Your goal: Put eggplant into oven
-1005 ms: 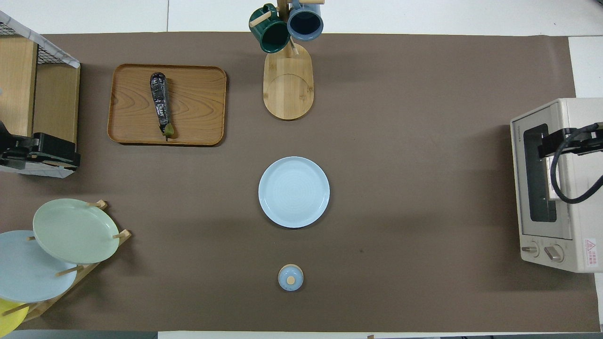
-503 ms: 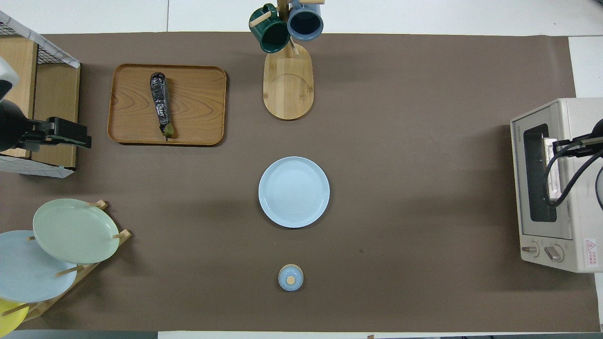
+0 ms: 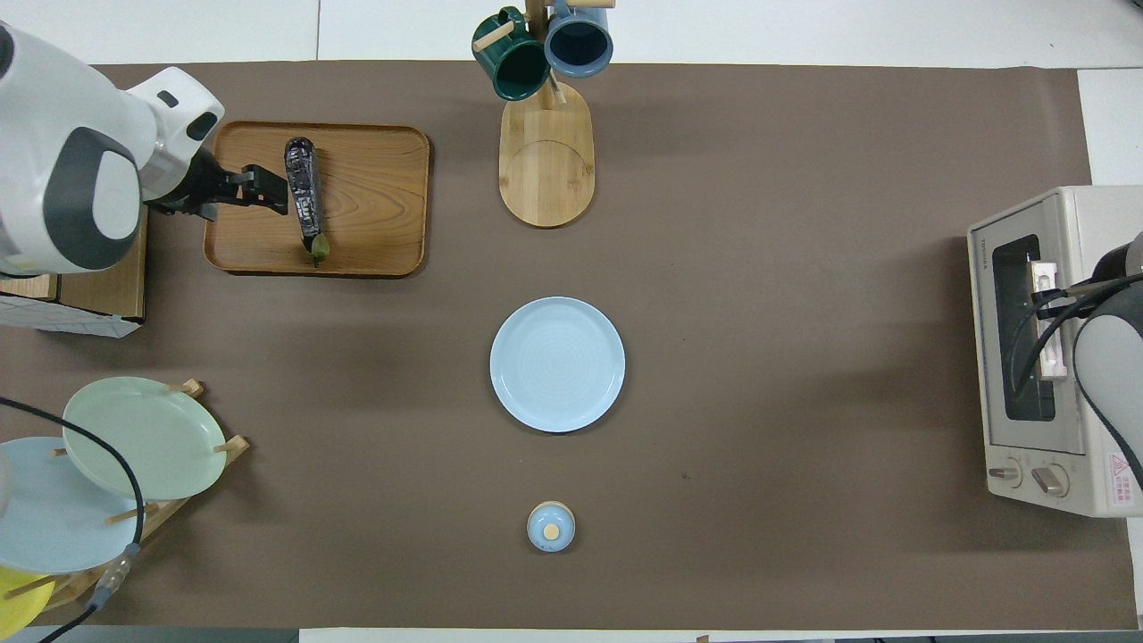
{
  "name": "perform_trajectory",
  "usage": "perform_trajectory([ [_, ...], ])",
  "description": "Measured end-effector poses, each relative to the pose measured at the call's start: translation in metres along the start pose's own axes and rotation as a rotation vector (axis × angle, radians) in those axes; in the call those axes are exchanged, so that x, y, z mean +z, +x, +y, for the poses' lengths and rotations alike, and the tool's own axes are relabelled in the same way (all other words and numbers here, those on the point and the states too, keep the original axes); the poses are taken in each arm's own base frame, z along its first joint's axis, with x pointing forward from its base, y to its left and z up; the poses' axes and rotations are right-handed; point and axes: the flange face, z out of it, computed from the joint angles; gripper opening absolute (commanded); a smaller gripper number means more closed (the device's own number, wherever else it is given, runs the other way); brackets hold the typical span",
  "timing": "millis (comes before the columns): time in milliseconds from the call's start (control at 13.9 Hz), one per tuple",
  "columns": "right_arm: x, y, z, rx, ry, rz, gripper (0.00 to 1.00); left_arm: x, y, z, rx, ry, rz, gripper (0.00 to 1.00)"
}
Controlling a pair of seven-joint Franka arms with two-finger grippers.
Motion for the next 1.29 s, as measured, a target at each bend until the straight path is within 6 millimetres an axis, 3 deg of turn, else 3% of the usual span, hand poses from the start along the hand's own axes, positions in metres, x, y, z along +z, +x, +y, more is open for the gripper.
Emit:
perform_trajectory([
  [215,0.013,-0.002,-0.002,-0.003,0.003,-0.004,0.00,0.041,0.035,0.004,0.004,-0.008,0.071,1.00],
  [359,0.014,-0.002,-0.003,-0.005,0.003,-0.002,0.00,0.060,0.038,0.010,0.012,-0.010,0.109,0.97],
  [431,0.015,-0.002,-0.005,-0.008,0.003,0.000,0.00,0.068,0.036,0.015,0.018,-0.010,0.109,0.90],
  [503,0.016,-0.002,-0.009,-0.011,0.007,0.005,0.00,0.073,0.034,0.018,0.023,-0.010,0.106,0.76],
  [574,0.017,-0.002,-0.013,-0.008,0.021,0.014,0.00,0.074,0.033,0.020,0.025,-0.010,0.106,0.48],
  [646,0.019,-0.003,-0.019,0.000,0.042,0.026,0.00,0.074,0.033,0.020,0.025,-0.010,0.106,0.11],
  [718,0.022,-0.003,-0.026,0.015,0.063,0.035,0.00,0.074,0.033,0.019,0.025,-0.009,0.103,0.00],
  [933,0.039,0.004,-0.056,0.056,0.121,0.039,0.00,0.069,0.033,0.018,0.024,-0.007,0.097,0.00],
  [1077,0.064,0.010,-0.084,0.069,0.138,0.038,0.00,0.057,0.032,0.020,0.024,-0.009,0.086,0.00],
  [1292,0.100,0.012,-0.110,0.074,0.150,0.068,0.00,-0.002,0.020,0.040,-0.032,-0.027,0.058,0.00],
])
